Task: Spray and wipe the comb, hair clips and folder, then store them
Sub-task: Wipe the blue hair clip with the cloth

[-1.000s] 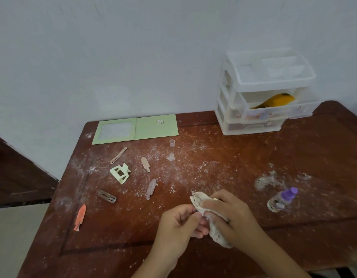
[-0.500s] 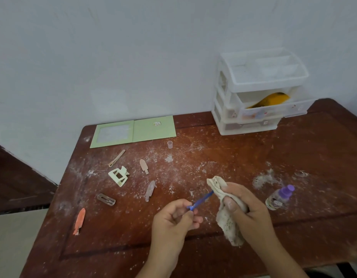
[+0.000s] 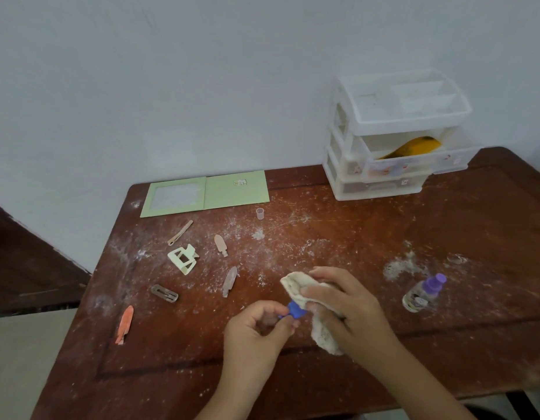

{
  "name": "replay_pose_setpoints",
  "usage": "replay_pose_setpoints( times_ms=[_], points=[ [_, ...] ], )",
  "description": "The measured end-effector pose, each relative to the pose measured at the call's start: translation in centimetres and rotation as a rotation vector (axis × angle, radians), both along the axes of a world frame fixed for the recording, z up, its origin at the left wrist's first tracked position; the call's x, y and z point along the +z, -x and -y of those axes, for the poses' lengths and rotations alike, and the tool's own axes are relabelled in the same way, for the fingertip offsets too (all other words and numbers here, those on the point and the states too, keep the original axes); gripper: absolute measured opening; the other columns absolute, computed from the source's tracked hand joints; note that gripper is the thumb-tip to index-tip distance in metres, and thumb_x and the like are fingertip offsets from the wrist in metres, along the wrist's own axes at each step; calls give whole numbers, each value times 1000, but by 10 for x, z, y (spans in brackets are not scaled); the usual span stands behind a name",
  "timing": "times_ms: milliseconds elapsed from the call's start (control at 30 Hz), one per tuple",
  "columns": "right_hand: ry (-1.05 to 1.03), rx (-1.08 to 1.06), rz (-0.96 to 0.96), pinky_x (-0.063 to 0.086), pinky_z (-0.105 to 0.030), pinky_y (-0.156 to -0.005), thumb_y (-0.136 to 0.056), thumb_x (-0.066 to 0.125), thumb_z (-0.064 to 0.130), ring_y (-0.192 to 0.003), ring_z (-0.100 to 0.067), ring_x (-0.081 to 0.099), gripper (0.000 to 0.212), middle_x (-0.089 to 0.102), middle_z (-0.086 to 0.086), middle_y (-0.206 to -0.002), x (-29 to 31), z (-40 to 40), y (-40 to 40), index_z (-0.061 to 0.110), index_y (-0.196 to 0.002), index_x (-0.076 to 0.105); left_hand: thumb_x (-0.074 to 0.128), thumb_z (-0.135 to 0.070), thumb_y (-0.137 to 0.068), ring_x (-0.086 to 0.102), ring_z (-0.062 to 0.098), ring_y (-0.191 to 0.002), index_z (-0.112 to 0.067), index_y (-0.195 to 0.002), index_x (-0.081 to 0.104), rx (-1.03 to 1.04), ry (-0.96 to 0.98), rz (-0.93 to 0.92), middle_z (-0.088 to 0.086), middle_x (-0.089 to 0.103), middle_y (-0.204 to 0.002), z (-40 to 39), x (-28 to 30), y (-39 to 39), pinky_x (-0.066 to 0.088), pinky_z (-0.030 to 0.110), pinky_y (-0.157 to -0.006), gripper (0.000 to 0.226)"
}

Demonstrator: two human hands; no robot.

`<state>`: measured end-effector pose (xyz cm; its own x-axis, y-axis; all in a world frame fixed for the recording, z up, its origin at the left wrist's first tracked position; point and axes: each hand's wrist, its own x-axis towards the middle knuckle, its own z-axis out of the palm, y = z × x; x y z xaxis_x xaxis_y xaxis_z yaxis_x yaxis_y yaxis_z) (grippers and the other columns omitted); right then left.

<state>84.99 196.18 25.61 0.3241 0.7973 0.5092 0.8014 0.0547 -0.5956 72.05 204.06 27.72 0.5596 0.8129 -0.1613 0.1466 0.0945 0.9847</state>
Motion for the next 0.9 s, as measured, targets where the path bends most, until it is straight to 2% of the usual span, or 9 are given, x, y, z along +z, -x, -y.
replay_pose_setpoints(
  times_ms=[100,300,367,467,533,600,733,833,900],
  points=[
    [79,57,-1,36,-4,-76,-84,48,21,-89,-6,50,16,60,-4,-100,-2,-7,8,22,-97,56,71,6,-69,63,4,-50,-21,-52,64,-10,-98,-11,2,69,-54,-1,3,2,50,14,-53,32],
    [43,100,95,33,-8,-68,-83,51,11,-74,-10,46,14,58,-5,-80,-2,-7,8,17,-95,56,66,-33,-53,65,4,-53,-33,-57,68,-82,-120,67,-4,70,-56,2,5,8,52,17,-54,5],
    [63,7,61,37,-7,-67,-76,54,6,-70,-8,51,16,61,-5,-77,-3,-7,0,13,-89,62,71,-17,-62,66,6,-52,-28,-56,69,-43,-86,79,-2,69,-53,1,1,7,52,16,-54,12],
    [25,-189,-209,39,1,-70,-75,48,30,-78,6,57,27,62,12,-77,3,1,-14,15,-82,69,62,19,-72,66,9,-49,-15,-51,64,61,30,69,3,67,-48,-5,0,7,52,14,-52,40],
    [4,-245,-412,39,1,-71,-70,46,44,-84,15,55,33,64,21,-74,12,9,-17,24,-82,68,60,20,-71,66,9,-48,-12,-56,63,52,19,63,3,68,-49,-8,3,8,53,15,-52,36],
    [36,-180,-549,41,0,-69,-66,53,47,-84,14,56,22,63,33,-85,23,11,-11,37,-84,62,63,19,-71,65,8,-49,-16,-53,64,-1,-16,50,3,69,-51,-12,3,9,53,16,-53,39],
    [130,-49,-561,42,-2,-64,-63,63,36,-81,11,58,21,60,39,-89,29,2,8,55,-72,64,69,-1,-63,63,6,-51,-25,-61,71,-93,-45,55,-2,69,-53,-14,13,4,50,17,-53,24],
    [-3,-152,-720,42,-1,-59,-68,69,10,-73,12,59,31,69,19,-74,26,-3,15,39,-58,67,61,14,-75,64,9,-49,-17,-84,63,94,262,192,2,68,-53,-10,15,-6,51,16,-48,32],
    [-65,-227,-766,42,-1,-57,-72,72,-2,-70,14,59,38,66,15,-74,29,-4,20,35,-65,64,51,14,-80,63,9,-47,-9,-78,69,149,551,303,3,67,-52,0,18,-14,51,15,-46,29]
  ],
)
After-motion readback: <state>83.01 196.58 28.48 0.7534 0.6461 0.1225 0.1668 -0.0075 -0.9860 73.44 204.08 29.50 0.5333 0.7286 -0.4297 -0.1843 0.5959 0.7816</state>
